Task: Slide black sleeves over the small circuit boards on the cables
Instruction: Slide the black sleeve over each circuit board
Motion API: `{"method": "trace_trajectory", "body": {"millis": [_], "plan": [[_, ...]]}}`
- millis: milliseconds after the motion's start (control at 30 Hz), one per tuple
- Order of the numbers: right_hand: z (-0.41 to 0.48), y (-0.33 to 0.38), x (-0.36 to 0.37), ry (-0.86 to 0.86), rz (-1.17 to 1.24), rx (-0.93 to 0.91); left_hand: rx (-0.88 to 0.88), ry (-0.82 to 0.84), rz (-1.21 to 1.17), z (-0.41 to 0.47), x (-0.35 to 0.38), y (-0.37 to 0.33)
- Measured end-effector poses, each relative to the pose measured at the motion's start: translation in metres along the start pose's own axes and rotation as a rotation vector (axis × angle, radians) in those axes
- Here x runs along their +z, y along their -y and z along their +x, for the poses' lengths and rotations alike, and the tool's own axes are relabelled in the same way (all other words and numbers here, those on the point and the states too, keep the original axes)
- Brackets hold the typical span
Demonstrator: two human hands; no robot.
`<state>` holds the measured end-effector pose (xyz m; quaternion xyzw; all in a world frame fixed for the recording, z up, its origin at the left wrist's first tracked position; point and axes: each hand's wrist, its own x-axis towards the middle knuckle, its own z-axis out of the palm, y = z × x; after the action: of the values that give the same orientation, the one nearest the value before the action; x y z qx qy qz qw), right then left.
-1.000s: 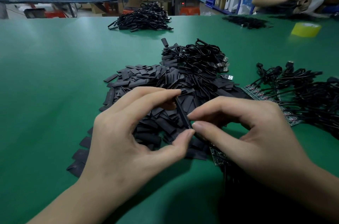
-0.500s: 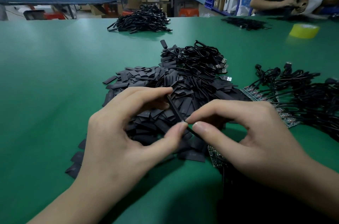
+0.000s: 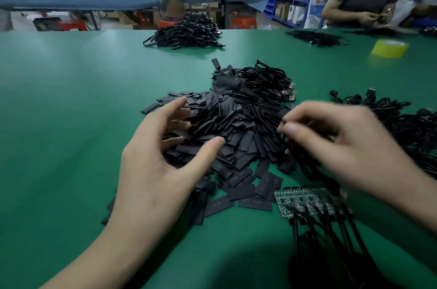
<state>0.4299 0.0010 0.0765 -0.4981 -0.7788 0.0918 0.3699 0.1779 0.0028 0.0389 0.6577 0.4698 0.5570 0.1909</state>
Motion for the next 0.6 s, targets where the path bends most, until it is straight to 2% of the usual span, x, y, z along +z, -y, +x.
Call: {"method": "trace_trajectory", "body": {"millis": [67,167,300,400,533,600], "plan": [[0.018,-0.007,-0.015,-0.08,-0.084,0.042,0.078,0.053,0.086,-0.002,0.001,-0.002],[0.066,-0.026,-0.029,-0.095,-0.372,0.067,0.187,0.222,0.201,-0.008,0.006,-0.005],[0.154,-0.056,-0.026,-0.05,-0.64,0.053,0.246,0.463,0.298,-0.018,0.013,-0.007],[0.205,-0.067,-0.007,0.024,-0.785,0.029,0.273,0.537,0.316,-0.02,0.014,-0.008],[0.222,-0.067,0.025,0.163,-0.78,0.032,0.264,0.587,0.319,-0.02,0.011,-0.008],[0.213,-0.062,0.035,0.153,-0.685,0.021,0.257,0.591,0.316,-0.02,0.01,-0.008]]}}
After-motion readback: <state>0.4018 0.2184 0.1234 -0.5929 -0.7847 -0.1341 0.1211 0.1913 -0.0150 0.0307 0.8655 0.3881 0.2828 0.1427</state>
